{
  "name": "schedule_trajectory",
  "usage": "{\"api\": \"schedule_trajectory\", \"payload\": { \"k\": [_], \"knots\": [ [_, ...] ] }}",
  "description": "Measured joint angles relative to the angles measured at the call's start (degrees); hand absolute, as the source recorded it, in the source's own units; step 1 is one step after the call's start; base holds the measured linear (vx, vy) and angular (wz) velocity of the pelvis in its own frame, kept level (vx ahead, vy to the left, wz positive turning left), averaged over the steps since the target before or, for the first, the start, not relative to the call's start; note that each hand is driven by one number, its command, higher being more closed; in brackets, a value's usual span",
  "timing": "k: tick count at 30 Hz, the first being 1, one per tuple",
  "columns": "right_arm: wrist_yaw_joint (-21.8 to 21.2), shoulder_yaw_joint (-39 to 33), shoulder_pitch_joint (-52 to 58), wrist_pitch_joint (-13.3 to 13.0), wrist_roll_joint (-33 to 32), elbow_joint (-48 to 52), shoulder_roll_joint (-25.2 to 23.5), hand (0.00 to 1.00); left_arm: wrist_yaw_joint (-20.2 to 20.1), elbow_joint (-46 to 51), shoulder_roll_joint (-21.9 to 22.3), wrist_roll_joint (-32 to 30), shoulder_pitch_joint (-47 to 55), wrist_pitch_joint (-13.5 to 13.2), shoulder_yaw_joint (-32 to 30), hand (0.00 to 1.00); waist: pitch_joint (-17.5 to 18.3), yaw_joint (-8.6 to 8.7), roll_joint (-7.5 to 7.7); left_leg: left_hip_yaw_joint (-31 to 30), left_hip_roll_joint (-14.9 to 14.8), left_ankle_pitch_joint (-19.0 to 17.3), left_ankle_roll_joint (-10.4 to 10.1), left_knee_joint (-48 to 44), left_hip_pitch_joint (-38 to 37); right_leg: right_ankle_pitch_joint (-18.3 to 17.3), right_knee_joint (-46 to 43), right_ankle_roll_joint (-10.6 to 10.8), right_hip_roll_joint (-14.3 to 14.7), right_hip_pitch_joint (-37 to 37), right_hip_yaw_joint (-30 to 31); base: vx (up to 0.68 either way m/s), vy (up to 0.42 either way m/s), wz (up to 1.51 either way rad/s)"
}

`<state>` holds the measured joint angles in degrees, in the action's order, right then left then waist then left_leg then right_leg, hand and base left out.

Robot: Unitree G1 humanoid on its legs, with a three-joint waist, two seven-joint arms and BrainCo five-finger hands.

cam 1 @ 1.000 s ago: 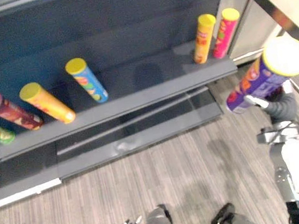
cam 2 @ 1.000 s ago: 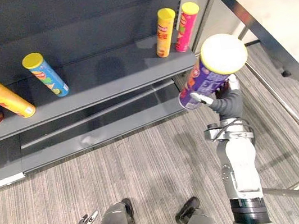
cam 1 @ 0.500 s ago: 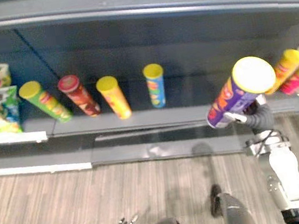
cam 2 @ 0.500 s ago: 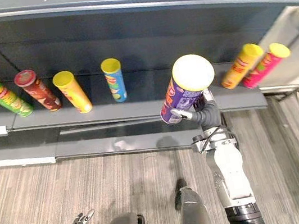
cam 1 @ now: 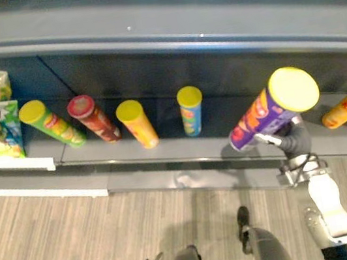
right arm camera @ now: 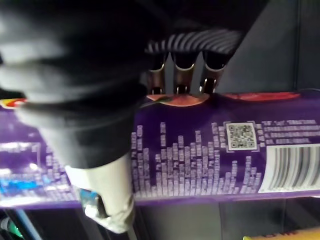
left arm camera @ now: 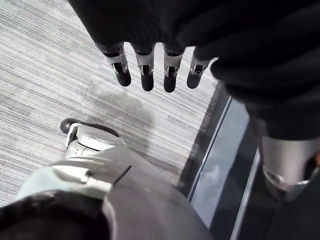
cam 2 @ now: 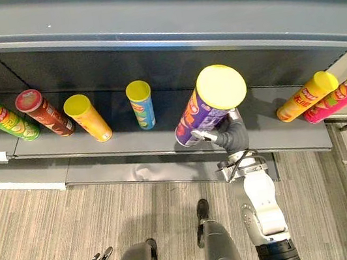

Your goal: Put the gum and the chips on the shelf.

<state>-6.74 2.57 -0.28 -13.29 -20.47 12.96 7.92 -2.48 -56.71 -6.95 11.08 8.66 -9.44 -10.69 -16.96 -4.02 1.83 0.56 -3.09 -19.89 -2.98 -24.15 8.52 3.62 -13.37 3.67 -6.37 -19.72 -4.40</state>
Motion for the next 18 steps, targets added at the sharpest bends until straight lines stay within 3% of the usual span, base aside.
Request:
{"api": "schedule_trajectory", "payload": {
  "k": [4,13,14,17,18],
  "knots": [
    [0.28,2.14,0.52,0.00,-0.28,-0.34,-0.02,1.00,1.08,-1.61,-0.06,-1.17,-0.80,0.39,-0.45,0.00,0.02,0.27,0.04,-1.87,-0.02,1.53,-0.52,2.03,0.34,-0.11,0.62,-0.16,-0.31,0.03,-1.86,-0.01,-0.071,0.26],
    [1.08,7.52,1.76,-0.03,-0.80,-6.61,-2.18,1.00,2.31,-2.56,0.16,-1.02,-1.70,0.09,-0.43,0.00,0.13,0.68,-0.16,-7.81,-2.00,5.73,-2.76,8.35,2.05,-4.67,-0.94,-2.01,-0.95,-0.06,-10.21,-0.05,-0.143,0.46],
    [1.84,8.26,1.76,-0.04,-0.73,-7.49,-2.25,1.00,2.32,-2.55,0.16,-1.07,-1.99,0.09,-0.34,0.00,0.12,0.79,-0.34,-7.20,-2.50,6.32,-2.32,9.07,2.81,-4.74,-0.80,-2.13,-1.45,-0.24,-11.58,-0.06,-0.088,0.63],
    [4.98,8.07,0.85,-0.09,0.53,-9.24,-2.08,1.00,3.29,-2.46,-0.07,-1.03,-2.75,0.06,0.00,0.00,-0.13,2.15,-1.18,3.37,-5.59,9.89,0.63,10.14,5.50,-4.86,-1.54,-2.06,-4.41,-1.40,-15.13,-0.07,-0.049,0.72],
    [5.81,7.90,0.39,-0.10,1.07,-9.58,-2.08,1.00,3.79,-2.40,0.03,-1.01,-2.90,0.05,0.37,0.00,-0.33,2.20,-1.58,4.69,-5.80,10.83,-0.10,10.30,5.84,-4.83,-2.04,-2.00,-5.07,-1.80,-15.50,-0.07,0.049,0.60]
  ]
}}
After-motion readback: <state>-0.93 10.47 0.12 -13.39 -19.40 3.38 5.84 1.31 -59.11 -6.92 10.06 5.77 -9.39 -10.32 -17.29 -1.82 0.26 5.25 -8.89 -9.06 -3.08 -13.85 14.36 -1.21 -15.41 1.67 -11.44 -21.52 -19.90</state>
